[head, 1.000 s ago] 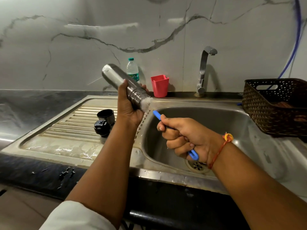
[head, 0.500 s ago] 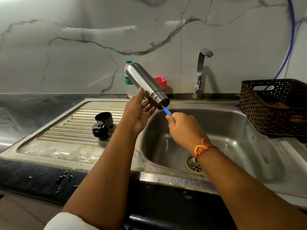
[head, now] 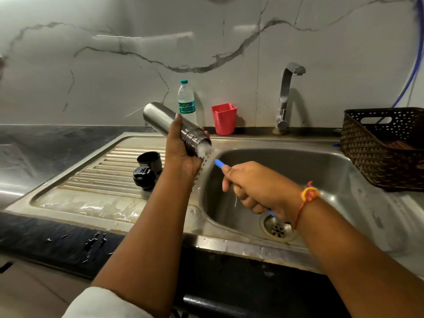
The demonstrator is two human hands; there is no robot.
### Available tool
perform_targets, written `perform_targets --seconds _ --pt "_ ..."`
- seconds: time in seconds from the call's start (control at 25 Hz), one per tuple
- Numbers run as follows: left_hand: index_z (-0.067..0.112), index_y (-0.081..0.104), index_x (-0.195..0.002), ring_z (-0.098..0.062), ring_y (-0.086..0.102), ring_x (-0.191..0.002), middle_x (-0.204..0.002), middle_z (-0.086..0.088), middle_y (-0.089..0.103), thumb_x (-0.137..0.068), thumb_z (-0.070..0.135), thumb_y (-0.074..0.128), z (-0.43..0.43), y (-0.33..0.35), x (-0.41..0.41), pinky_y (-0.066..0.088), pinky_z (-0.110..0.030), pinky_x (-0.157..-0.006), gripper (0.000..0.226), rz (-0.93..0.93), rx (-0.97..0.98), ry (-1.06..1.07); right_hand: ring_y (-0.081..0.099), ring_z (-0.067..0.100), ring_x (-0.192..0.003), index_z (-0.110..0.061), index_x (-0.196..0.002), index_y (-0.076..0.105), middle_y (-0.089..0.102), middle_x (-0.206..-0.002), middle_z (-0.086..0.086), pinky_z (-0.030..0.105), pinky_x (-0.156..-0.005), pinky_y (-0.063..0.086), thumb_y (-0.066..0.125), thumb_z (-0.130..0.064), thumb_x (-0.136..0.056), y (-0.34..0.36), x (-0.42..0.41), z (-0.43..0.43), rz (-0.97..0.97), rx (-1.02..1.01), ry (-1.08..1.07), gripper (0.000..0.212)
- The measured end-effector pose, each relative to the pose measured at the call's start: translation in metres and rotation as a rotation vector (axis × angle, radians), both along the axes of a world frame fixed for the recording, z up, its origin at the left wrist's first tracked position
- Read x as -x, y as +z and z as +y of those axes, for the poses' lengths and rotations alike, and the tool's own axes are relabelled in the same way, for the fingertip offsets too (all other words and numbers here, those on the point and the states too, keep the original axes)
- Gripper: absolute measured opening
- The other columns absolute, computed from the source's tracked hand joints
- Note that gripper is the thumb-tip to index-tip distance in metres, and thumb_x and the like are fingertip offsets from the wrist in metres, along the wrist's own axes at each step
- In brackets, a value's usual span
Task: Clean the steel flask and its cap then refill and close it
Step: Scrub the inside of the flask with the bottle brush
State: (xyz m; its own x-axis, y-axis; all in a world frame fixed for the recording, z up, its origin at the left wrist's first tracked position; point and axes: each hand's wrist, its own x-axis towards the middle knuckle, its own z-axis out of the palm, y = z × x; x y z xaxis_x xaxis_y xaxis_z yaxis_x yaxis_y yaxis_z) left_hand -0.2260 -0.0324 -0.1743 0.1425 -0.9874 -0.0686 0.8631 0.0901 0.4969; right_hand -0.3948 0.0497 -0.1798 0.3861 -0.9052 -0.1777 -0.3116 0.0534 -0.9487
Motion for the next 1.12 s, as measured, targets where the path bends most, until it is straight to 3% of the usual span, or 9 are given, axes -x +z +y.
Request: perform_targets --seconds 0.12,0.32,0.44,0.6,0.76,0.84,0.92,1.12 --pt "0.002 0.048 -0.128 -0.024 0.067 -0.069 -0.084 -0.016 0.065 -0.086 0.034 0.077 0.001 0.001 -0.005 0.062 -0.033 -0.065 0.06 0.103 0.08 -0.033 0.02 0.005 -0.041 -0.014 -0.089 0.057 0.031 -0.053 -0.007 0.014 -0.034 0.016 0.04 -0.043 -0.103 0.007 0.004 0.003 -0.177 -0.172 0.097 0.037" --pt "0.001 0.054 -0.109 -0.021 0.064 -0.071 -0.081 -0.012 0.064 -0.094 0.038 0.066 0.012 0.007 0.012 0.059 -0.029 -0.067 0.041 -0.012 0.168 -0.125 0.019 0.001 -0.035 -0.016 -0.084 0.053 0.027 -0.051 -0.009 0.012 -0.03 0.012 0.043 -0.042 -0.102 0.011 -0.003 0.005 -0.518 -0.459 0.141 0.033" --pt "0.001 0.054 -0.112 -0.02 0.066 -0.069 -0.081 -0.012 0.065 -0.095 0.039 0.064 0.011 0.009 0.004 0.061 -0.028 -0.063 0.043 0.051 0.192 -0.111 0.02 0.0 -0.034 -0.016 -0.082 0.055 0.025 -0.051 -0.009 0.012 -0.029 0.01 0.045 -0.042 -0.1 0.01 0.005 0.005 -0.543 -0.512 0.205 0.033" --pt "0.0 0.052 -0.119 -0.021 0.066 -0.076 -0.088 -0.012 0.066 -0.09 0.043 0.068 0.012 0.001 0.017 0.06 -0.029 -0.073 0.054 -0.084 0.211 -0.207 0.021 0.001 -0.034 -0.016 -0.082 0.054 0.024 -0.051 -0.009 0.013 -0.03 0.011 0.045 -0.042 -0.1 0.009 -0.001 0.002 -0.631 -0.539 0.17 0.033" --pt "0.002 0.049 -0.137 -0.024 0.069 -0.092 -0.105 -0.015 0.068 -0.089 0.05 0.069 0.006 -0.001 0.015 0.061 -0.036 -0.081 0.071 -0.2 0.126 -0.186 0.022 0.005 -0.037 -0.016 -0.081 0.052 0.03 -0.052 -0.006 0.015 -0.035 0.015 0.039 -0.043 -0.104 0.005 -0.002 -0.004 -0.273 -0.128 -0.074 0.038" --pt "0.01 0.055 -0.134 -0.027 0.068 -0.105 -0.118 -0.015 0.066 -0.092 0.05 0.067 0.002 -0.004 0.014 0.059 -0.04 -0.087 0.059 -0.358 0.03 -0.102 0.037 0.012 -0.042 -0.015 -0.076 0.056 0.042 -0.053 -0.003 0.023 -0.041 0.029 0.039 -0.043 -0.104 -0.001 -0.006 -0.01 0.068 0.202 -0.216 0.043" --pt "0.012 0.056 -0.133 -0.029 0.067 -0.106 -0.119 -0.018 0.066 -0.096 0.044 0.066 0.0 -0.005 0.016 0.059 -0.041 -0.091 0.05 -0.428 -0.035 -0.037 0.054 0.022 -0.059 -0.017 -0.074 0.059 0.056 -0.063 0.001 0.032 -0.054 0.04 0.041 -0.043 -0.102 -0.007 -0.004 -0.016 0.406 0.462 -0.32 0.042" --pt "0.006 0.045 -0.138 -0.038 0.067 -0.114 -0.129 -0.024 0.061 -0.086 0.055 0.072 0.0 -0.004 0.018 0.053 -0.059 -0.099 0.076 -0.232 -0.049 -0.164 0.052 0.018 -0.059 -0.027 -0.064 0.041 0.053 -0.066 -0.002 0.03 -0.048 0.029 0.041 -0.048 -0.101 -0.01 0.005 -0.015 0.712 0.587 -0.322 0.042"
